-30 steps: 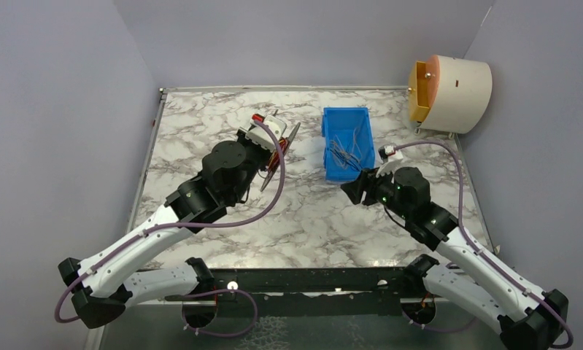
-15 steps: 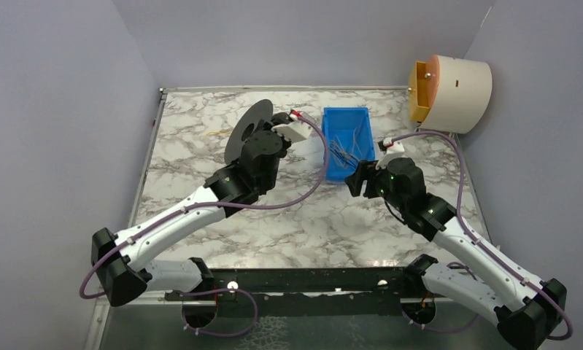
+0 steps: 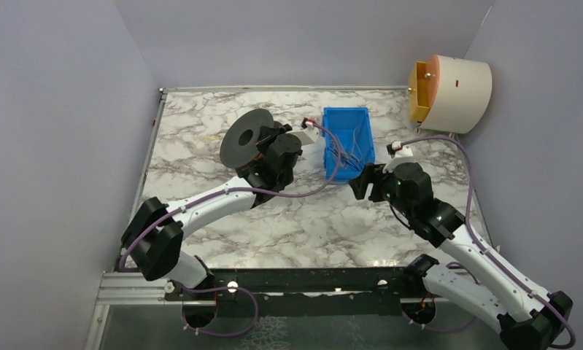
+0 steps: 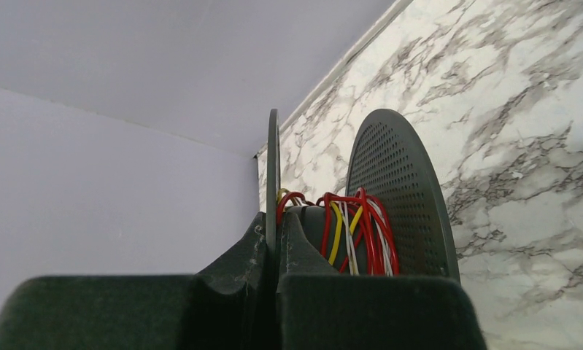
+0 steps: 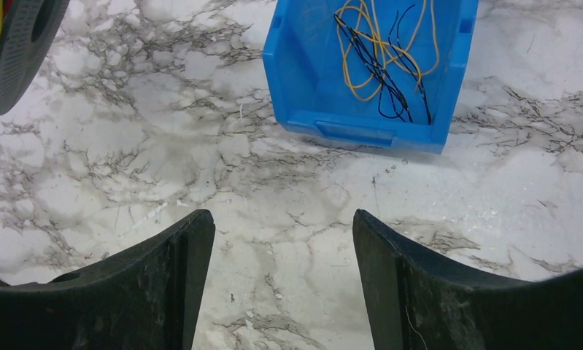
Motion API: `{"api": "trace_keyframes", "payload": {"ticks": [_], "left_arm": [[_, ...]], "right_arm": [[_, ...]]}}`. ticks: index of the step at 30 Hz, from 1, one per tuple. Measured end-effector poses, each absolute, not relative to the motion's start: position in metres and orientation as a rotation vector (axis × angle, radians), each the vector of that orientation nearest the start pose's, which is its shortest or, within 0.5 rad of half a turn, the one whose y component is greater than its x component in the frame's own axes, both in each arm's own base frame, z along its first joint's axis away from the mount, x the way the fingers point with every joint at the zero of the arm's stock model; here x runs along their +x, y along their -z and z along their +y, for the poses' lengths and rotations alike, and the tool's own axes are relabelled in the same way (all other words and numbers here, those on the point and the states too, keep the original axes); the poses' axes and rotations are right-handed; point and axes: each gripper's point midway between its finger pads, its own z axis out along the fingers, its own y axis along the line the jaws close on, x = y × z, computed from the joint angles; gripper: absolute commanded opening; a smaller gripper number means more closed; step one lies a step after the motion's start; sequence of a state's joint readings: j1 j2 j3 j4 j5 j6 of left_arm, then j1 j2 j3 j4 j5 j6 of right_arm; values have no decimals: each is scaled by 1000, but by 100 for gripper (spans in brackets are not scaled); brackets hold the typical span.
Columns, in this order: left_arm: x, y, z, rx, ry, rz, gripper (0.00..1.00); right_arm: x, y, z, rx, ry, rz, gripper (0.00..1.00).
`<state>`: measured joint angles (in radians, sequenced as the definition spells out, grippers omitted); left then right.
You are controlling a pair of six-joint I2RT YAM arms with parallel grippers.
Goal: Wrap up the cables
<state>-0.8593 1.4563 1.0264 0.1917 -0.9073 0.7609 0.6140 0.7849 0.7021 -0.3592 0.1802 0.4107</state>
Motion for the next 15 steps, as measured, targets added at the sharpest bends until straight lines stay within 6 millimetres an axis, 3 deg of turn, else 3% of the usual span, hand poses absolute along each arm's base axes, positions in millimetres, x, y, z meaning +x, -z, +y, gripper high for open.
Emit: {"api": "trace_keyframes", "payload": {"ticks": [4,15], "left_arm": [[385,-251,-185,736,-794,1631,0],[424,-192,-203,781,-937,1704,0]], "right_arm": [[245,-199,153,-64,-479,2027,74],[240,-195,150,-59,-476,2039,75]]}}
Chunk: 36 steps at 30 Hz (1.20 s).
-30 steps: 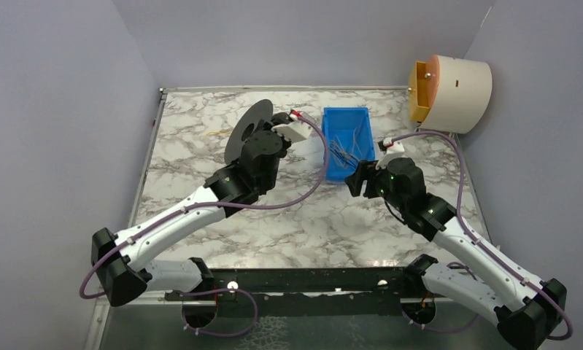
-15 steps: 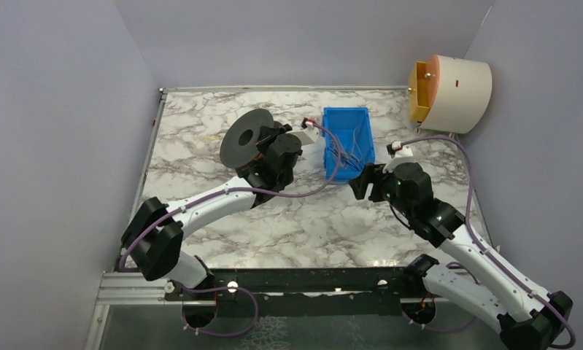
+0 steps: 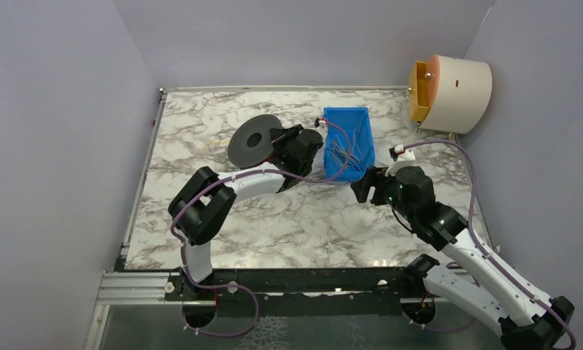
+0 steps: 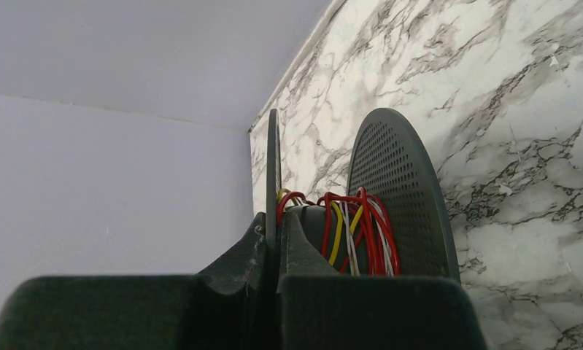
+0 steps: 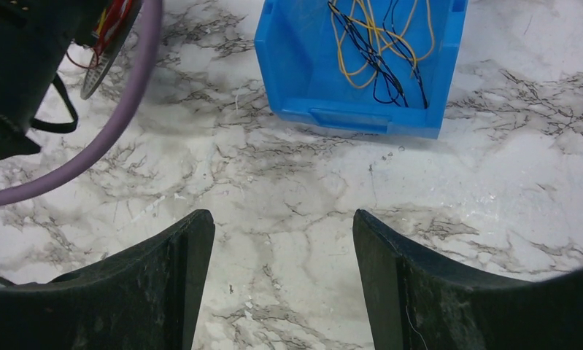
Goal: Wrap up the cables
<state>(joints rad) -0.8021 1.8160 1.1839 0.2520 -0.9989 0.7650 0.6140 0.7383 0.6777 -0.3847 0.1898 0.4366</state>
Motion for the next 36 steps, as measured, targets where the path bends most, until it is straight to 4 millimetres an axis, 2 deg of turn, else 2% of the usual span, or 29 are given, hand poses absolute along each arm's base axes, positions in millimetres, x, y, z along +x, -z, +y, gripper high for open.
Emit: {"api": "trace_keyframes", "payload": {"ticks": [9,14,20,26,36], "left_arm": [[453,-166,-207,766,-1009,1737,0],[464,-149,-215,784,-1045,1742,13],[467,-126,-216,817,-1088,1756,29],[467,-109,-215,838,-1113,1768,41],[465,-103,-215,810,-1091,1802,64]], "right_arm": [[232,-200,144,-57,-483,2026,78],[229,-204,142,-55,-490,2014,78],[226,-199,140,-69,-478,2035,78],[222,-197,141,-85,-485,2048,78],[221,-197,142,-98,-491,2046,78]]}}
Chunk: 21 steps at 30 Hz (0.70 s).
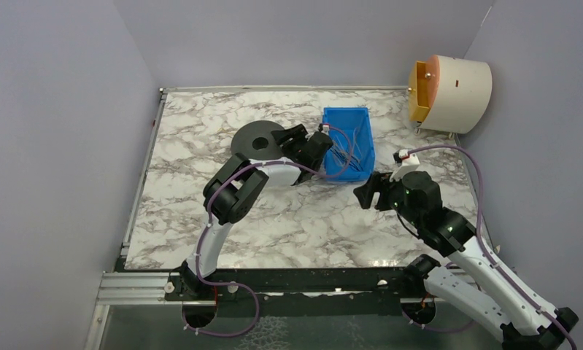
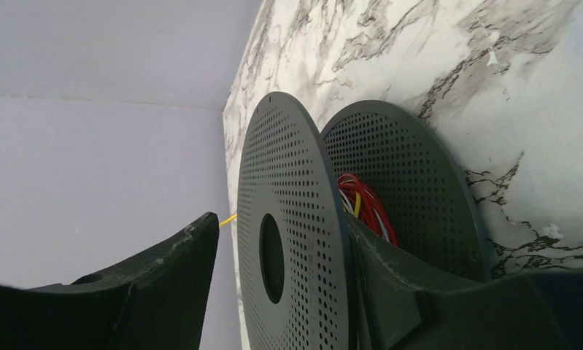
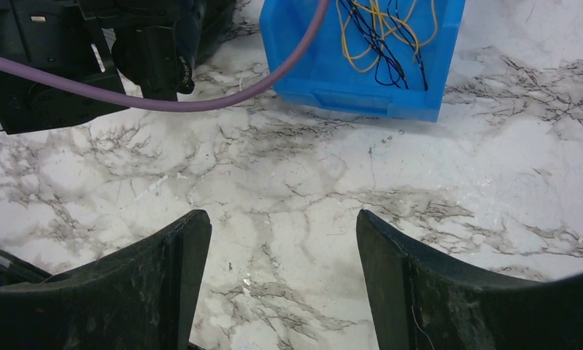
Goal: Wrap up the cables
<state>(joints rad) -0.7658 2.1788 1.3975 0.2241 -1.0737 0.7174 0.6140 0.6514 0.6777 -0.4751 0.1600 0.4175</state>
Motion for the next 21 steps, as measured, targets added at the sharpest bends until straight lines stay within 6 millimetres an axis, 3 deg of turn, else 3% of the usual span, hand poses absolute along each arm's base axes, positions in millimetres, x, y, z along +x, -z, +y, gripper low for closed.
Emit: {"api": "trace_keyframes", "payload": {"ticks": [13,21], "left_arm": [[451,-75,-221,781,-890,1939,89],[438,-88,-234,695,-658,2018,94]], "right_arm": [[221,-189,146,-116,-495,2079,78],[221,-183,147,-119,-487,2099,78]]}}
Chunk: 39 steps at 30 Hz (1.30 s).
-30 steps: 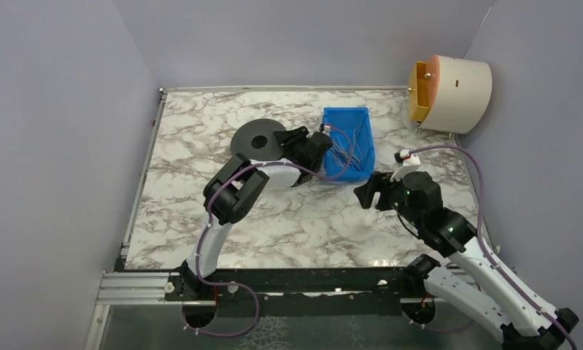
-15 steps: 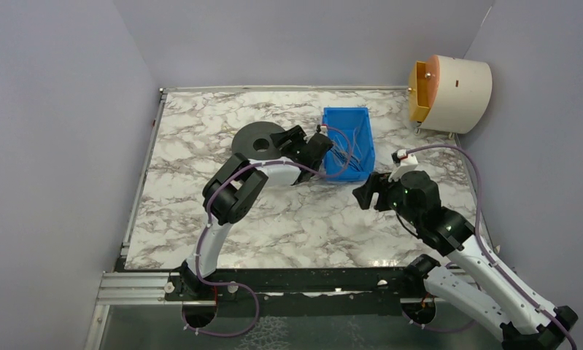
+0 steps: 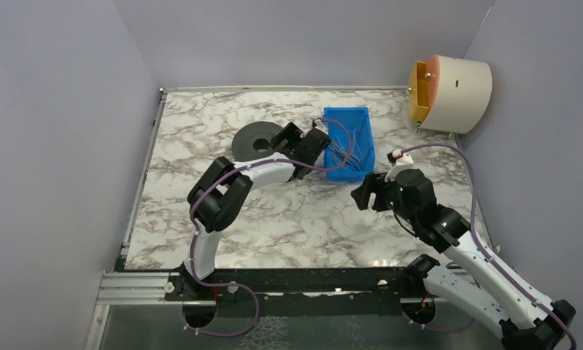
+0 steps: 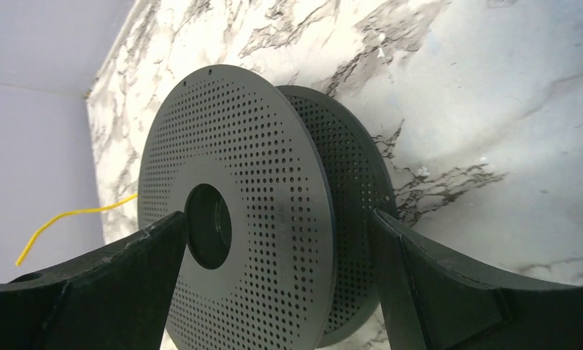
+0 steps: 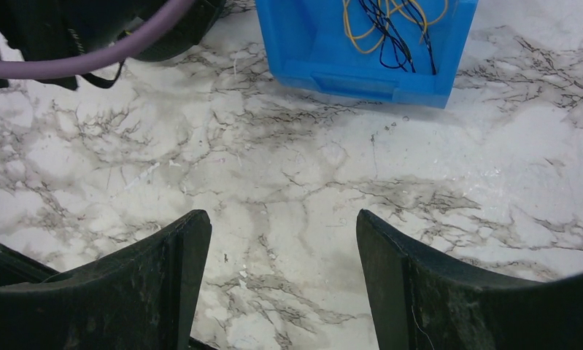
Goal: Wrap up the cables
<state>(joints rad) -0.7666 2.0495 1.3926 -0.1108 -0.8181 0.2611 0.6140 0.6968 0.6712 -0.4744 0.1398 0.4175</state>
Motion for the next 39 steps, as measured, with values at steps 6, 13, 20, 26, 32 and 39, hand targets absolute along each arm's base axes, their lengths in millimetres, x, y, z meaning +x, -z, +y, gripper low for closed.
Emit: {"api": "trace_keyframes", "payload": {"ticks": [6,13,20,26,32,39], "left_arm": [[424,-92,-242,655,-498,2070,94],[395,-98,-248,638,-282,2141,94],[371,-131,-260,561,70,2183,97],[363,-172,-254,505,254,2159,99],[339,-210,-241,474,406,2119,99],[301,-269,-218,374,510,2001,99]], "right_arm": [[223,-178,147,-124,-476,2118,78],[225,-172,148,-125,-461,2146,79],[237,-169,146,-62,-396,2174,89],[247,-157,152,6,-358,2272,100],[264,-165,165,-33,-335,2304,100],[284,-199,166,-79,-268,2257,100]]}}
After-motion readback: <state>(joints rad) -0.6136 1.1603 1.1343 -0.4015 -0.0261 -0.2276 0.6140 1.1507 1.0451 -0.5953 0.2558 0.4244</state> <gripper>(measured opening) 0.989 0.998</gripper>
